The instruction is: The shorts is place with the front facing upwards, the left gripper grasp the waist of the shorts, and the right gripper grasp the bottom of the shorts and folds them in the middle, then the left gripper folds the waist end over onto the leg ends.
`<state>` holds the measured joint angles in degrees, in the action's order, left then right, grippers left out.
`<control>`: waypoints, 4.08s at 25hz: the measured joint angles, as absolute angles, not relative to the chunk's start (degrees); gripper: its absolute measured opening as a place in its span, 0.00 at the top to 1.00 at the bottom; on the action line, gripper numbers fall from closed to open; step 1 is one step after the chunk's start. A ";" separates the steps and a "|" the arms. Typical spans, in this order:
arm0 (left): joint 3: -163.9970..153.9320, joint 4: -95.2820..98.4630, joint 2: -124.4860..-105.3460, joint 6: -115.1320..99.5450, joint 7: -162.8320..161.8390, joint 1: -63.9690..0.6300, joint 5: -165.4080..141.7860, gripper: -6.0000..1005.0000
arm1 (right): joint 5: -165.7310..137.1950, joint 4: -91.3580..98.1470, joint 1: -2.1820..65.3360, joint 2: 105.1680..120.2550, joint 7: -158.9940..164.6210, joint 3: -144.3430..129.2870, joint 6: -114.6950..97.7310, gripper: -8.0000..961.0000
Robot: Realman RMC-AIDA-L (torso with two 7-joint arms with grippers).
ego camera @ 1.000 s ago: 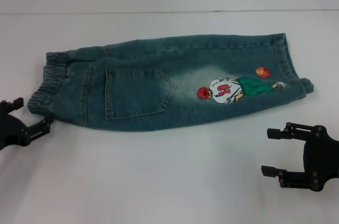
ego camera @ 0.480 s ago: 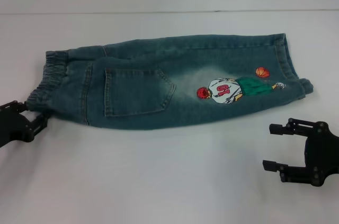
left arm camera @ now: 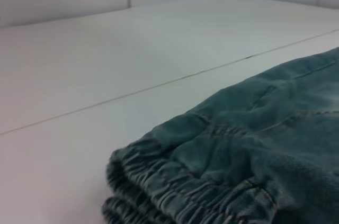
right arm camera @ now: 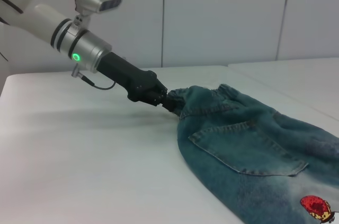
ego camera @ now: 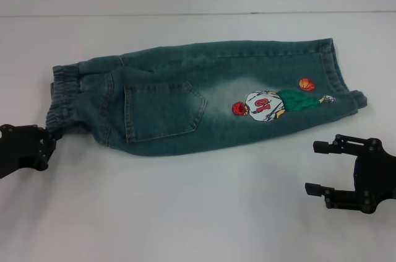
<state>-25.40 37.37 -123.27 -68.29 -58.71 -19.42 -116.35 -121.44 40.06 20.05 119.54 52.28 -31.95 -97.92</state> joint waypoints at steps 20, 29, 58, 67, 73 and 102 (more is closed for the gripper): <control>-25.68 52.69 -123.78 -80.71 -77.31 -23.90 -115.50 0.95 | -108.91 30.98 23.10 119.69 50.31 -31.00 -86.60 0.37; -31.48 60.80 -123.96 -82.41 -91.53 -28.58 -114.98 0.94 | -106.84 18.87 29.42 120.17 43.40 -30.81 -75.62 0.69; -65.79 66.91 -123.95 -67.59 -112.14 -40.56 -109.17 0.91 | -104.07 2.19 40.18 120.67 30.96 -31.83 -61.20 0.97; -71.12 63.80 -123.96 -63.41 -112.35 -44.17 -112.04 0.90 | -104.40 15.38 26.62 119.63 33.12 -34.41 -75.02 0.97; -76.59 59.79 -124.09 -60.59 -112.49 -46.89 -112.30 0.89 | -105.03 28.59 16.47 119.38 40.28 -35.40 -85.41 0.97; -103.44 54.79 -124.62 -36.86 -109.71 -45.96 -104.94 0.35 | -104.97 30.65 14.84 119.16 42.62 -32.00 -87.46 0.97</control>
